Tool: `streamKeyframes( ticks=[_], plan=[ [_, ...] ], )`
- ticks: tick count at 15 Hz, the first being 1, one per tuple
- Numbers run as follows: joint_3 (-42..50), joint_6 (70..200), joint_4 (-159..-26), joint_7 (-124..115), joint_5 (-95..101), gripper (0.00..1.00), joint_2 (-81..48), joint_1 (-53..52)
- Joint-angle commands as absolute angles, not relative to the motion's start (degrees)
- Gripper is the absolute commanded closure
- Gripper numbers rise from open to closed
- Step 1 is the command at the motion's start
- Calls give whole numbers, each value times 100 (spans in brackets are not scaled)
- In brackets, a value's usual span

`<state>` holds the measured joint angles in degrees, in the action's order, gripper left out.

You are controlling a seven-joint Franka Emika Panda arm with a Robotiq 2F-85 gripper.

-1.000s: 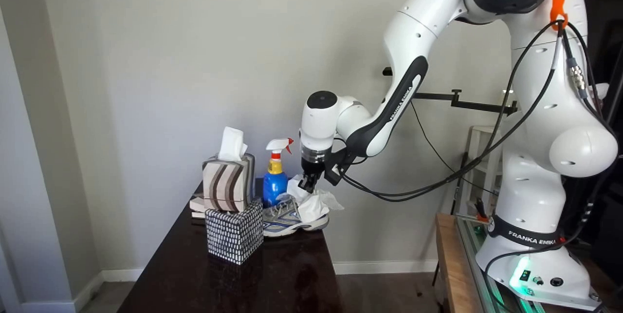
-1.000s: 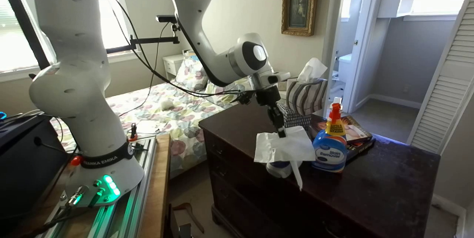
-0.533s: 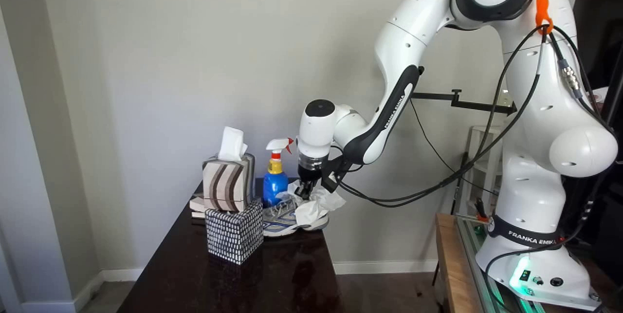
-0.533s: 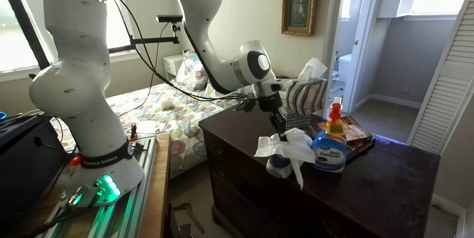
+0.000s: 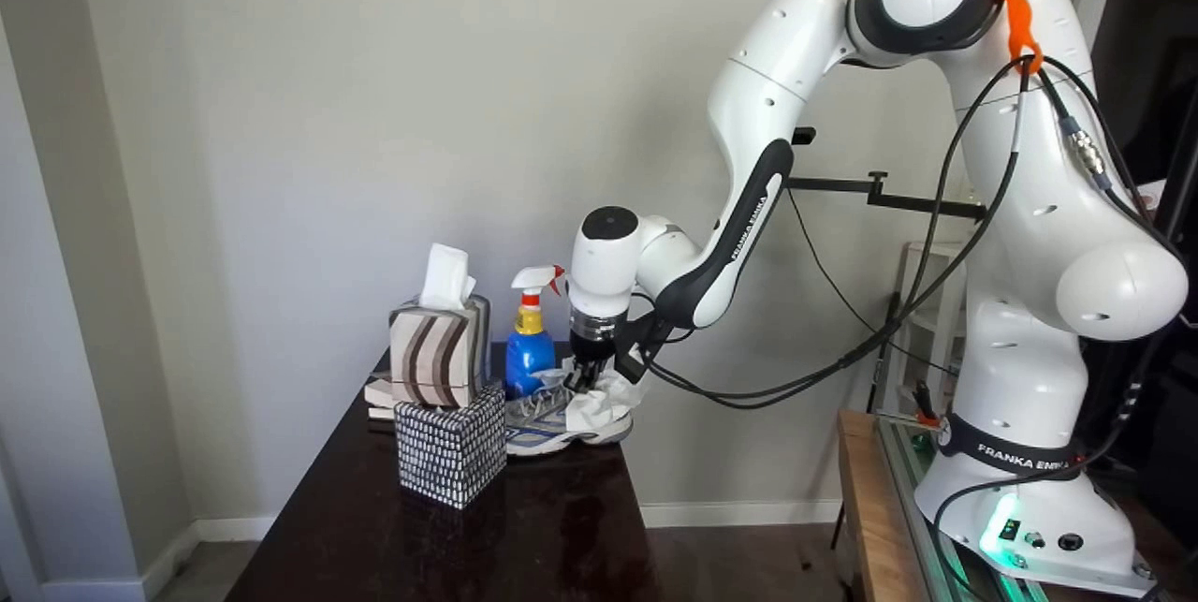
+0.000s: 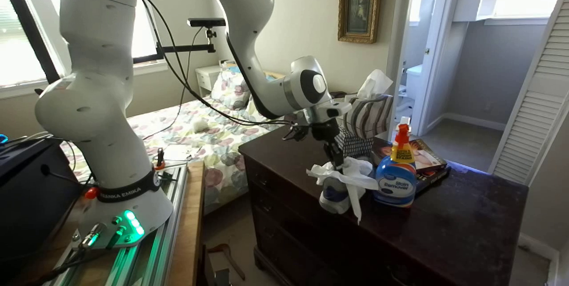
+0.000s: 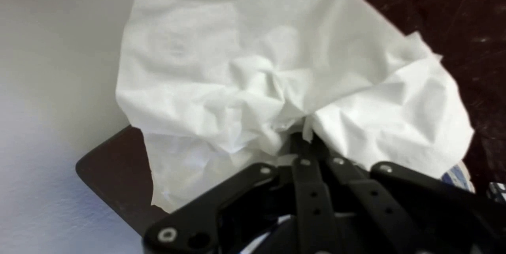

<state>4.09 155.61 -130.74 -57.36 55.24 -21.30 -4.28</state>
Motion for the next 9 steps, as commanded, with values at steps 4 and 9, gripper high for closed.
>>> streamKeyframes(
  ticks=[4, 9],
  plan=[
    [422, 15671, -12911, -5720, 5536, 100, -2387, -396],
    [446, 15655, -13029, -5794, 5612, 56, -2156, -424]
  ],
)
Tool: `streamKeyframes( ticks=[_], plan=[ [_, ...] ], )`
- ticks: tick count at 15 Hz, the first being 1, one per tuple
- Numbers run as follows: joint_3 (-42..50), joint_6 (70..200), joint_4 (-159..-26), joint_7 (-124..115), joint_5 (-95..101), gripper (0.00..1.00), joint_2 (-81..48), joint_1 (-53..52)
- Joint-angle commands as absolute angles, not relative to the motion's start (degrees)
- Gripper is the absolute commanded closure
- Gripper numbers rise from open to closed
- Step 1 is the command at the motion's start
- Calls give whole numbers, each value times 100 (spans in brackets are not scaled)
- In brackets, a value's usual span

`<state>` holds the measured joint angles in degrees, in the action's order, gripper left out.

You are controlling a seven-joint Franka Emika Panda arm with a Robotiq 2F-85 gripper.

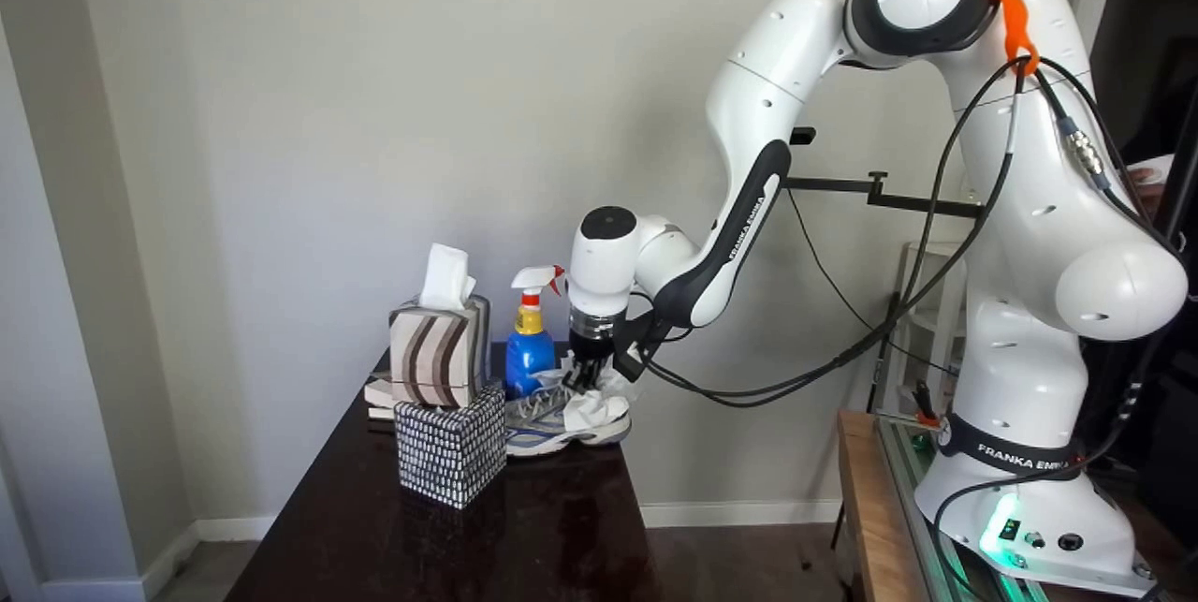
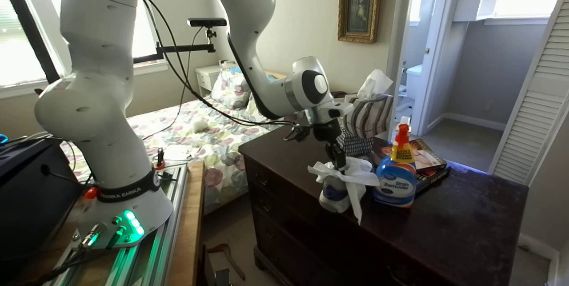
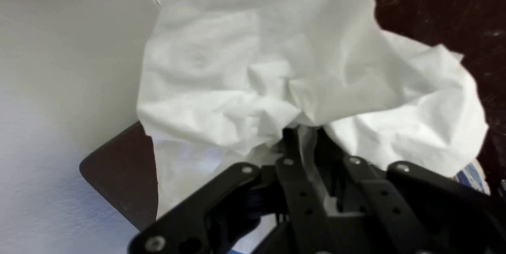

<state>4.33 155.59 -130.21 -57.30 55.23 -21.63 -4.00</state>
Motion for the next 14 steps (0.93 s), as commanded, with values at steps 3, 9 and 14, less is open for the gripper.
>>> streamKeyframes(
  ticks=[3, 9, 14],
  plan=[
    [499, 15671, -13158, -5929, 5754, 34, -1919, -484],
    [510, 15682, -13225, -6007, 5825, 94, -1719, -570],
    [515, 15621, -13269, -6085, 5964, 68, -1566, -642]
  ],
)
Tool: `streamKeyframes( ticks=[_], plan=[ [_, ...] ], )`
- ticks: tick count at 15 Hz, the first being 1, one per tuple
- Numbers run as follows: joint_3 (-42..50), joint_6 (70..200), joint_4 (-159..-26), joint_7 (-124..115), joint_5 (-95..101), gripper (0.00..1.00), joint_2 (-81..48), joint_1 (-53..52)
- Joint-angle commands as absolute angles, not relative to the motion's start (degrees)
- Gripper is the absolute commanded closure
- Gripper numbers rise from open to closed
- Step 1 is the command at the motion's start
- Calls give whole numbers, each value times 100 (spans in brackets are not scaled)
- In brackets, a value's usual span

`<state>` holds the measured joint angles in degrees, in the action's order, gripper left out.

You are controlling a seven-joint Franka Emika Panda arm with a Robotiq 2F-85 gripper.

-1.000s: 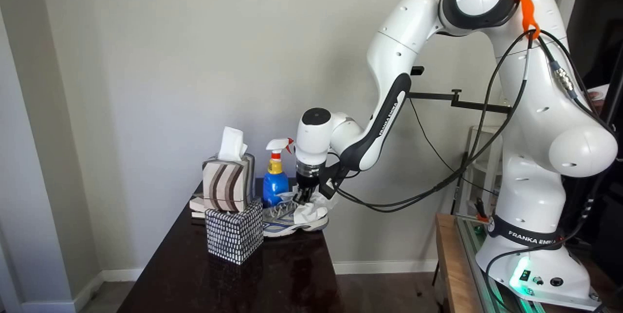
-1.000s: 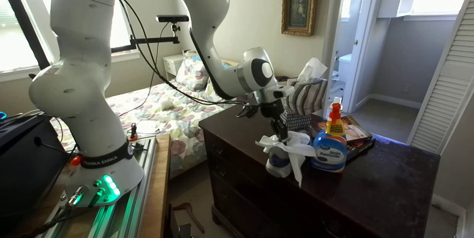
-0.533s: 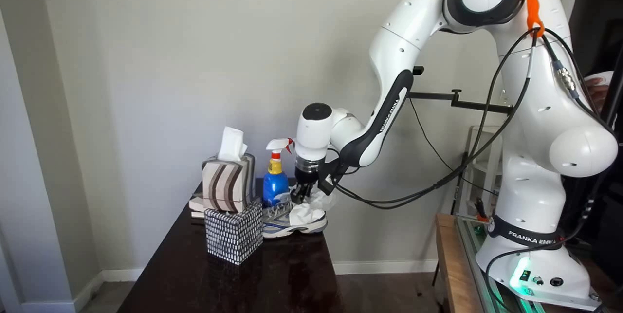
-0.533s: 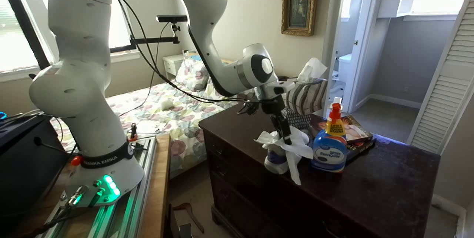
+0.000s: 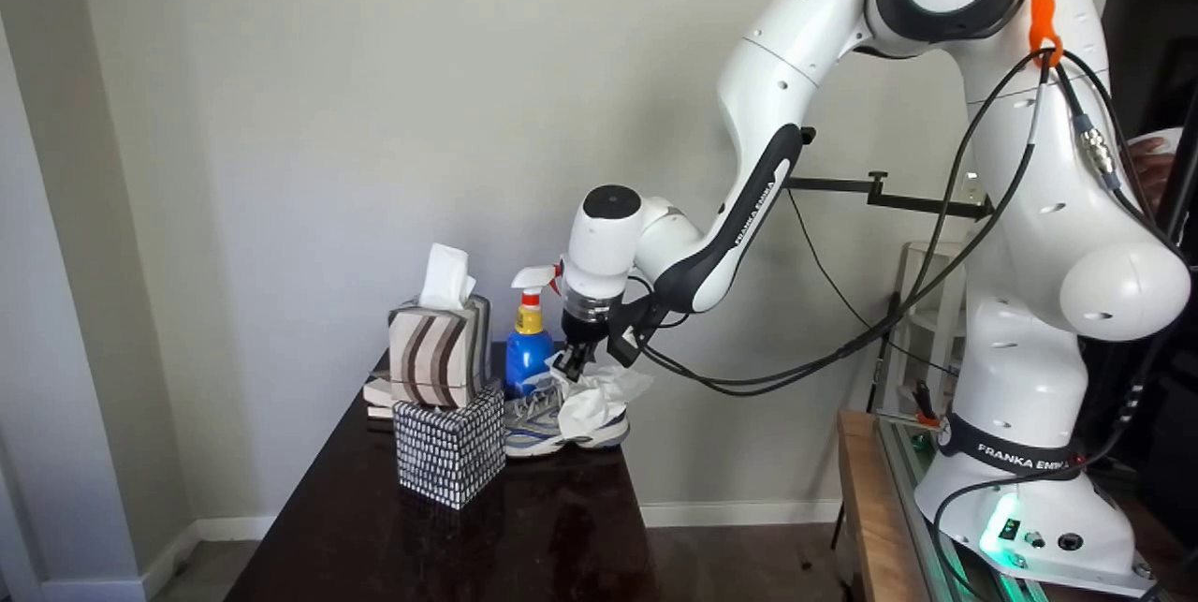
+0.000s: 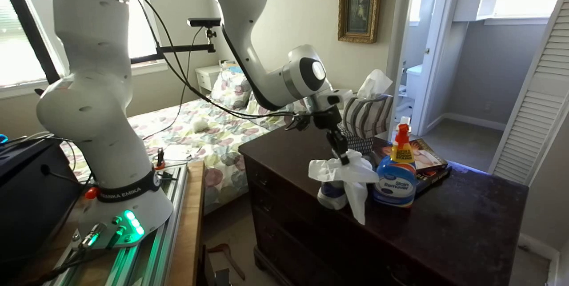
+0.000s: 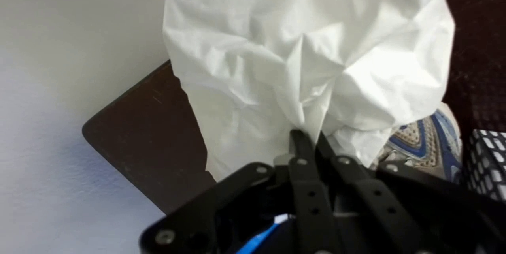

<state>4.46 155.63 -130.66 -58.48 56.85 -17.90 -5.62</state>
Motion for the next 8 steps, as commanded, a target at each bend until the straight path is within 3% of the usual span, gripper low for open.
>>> streamKeyframes(
  ticks=[1, 8],
  plan=[
    [518, 15609, -13279, -6114, 6009, 63, -1538, -650],
    [437, 15580, -13579, -5970, 5834, 15, -1175, -622]
  ],
)
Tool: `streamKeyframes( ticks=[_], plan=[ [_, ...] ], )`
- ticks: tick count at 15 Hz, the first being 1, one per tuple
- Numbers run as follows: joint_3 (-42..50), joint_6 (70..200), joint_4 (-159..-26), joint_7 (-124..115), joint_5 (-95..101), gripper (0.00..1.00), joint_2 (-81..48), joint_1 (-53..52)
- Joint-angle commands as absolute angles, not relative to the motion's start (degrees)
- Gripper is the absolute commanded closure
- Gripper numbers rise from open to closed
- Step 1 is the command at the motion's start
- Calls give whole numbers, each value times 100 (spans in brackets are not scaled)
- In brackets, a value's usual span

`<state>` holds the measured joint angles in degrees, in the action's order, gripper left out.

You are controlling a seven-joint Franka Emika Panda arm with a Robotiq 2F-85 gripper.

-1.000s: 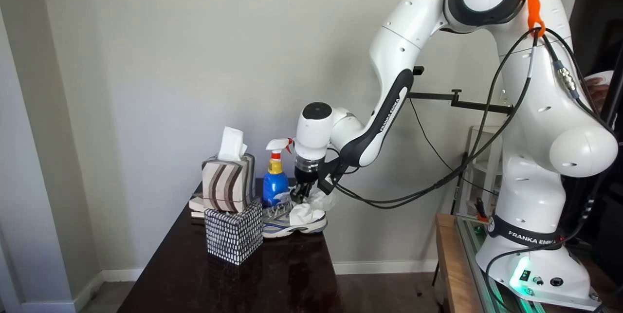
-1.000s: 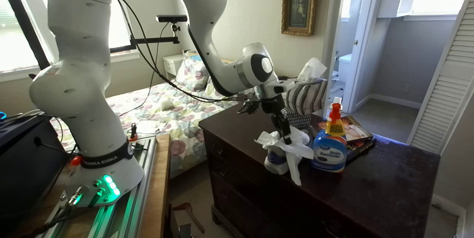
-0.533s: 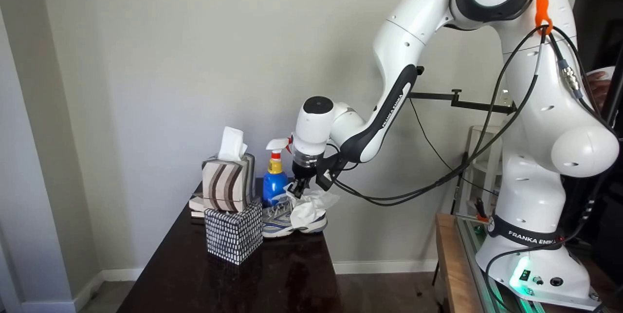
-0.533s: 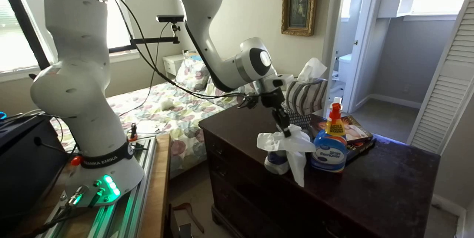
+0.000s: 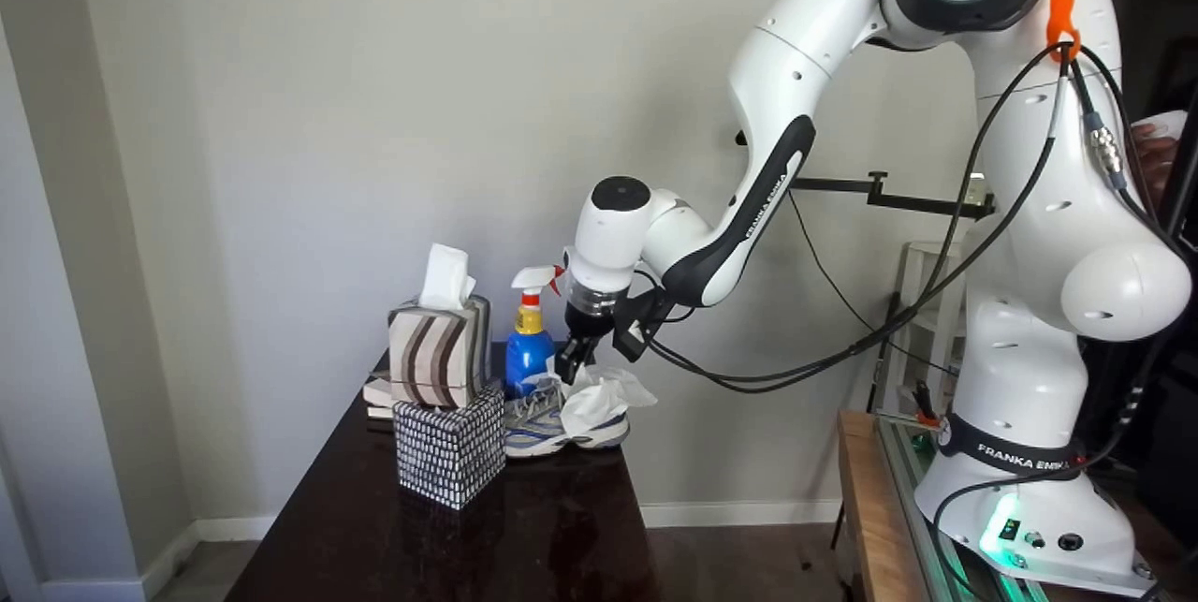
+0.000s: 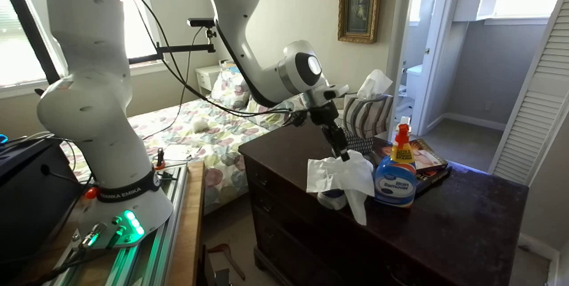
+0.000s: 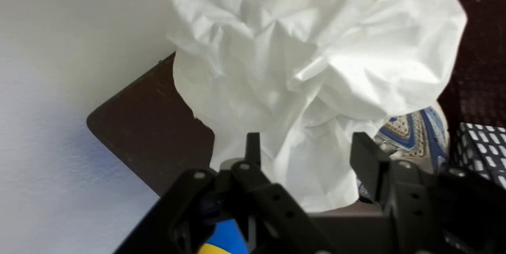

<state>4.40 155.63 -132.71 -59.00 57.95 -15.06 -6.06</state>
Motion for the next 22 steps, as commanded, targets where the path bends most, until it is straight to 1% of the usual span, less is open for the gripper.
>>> streamKeyframes(
  ticks=[1, 2, 3, 4, 5, 6, 15, 17, 22],
  plan=[
    [421, 15573, -13652, -5918, 5770, 7, -1099, -607],
    [411, 15565, -13732, -5881, 5716, 1, -1027, -594],
    [397, 15540, -13816, -5819, 5645, 0, -948, -584],
    [376, 15504, -13911, -5749, 5517, 36, -878, -571],
    [378, 15425, -13974, -5749, 5466, 32, -830, -578],
    [375, 15411, -14033, -5691, 5390, 33, -809, -561],
    [577, 15608, -13793, -6116, 5945, 97, -1075, -560],
    [591, 15693, -13725, -6083, 5948, 100, -1198, -545],
    [601, 15980, -13555, -5995, 5904, 100, -1612, -514]
  ],
)
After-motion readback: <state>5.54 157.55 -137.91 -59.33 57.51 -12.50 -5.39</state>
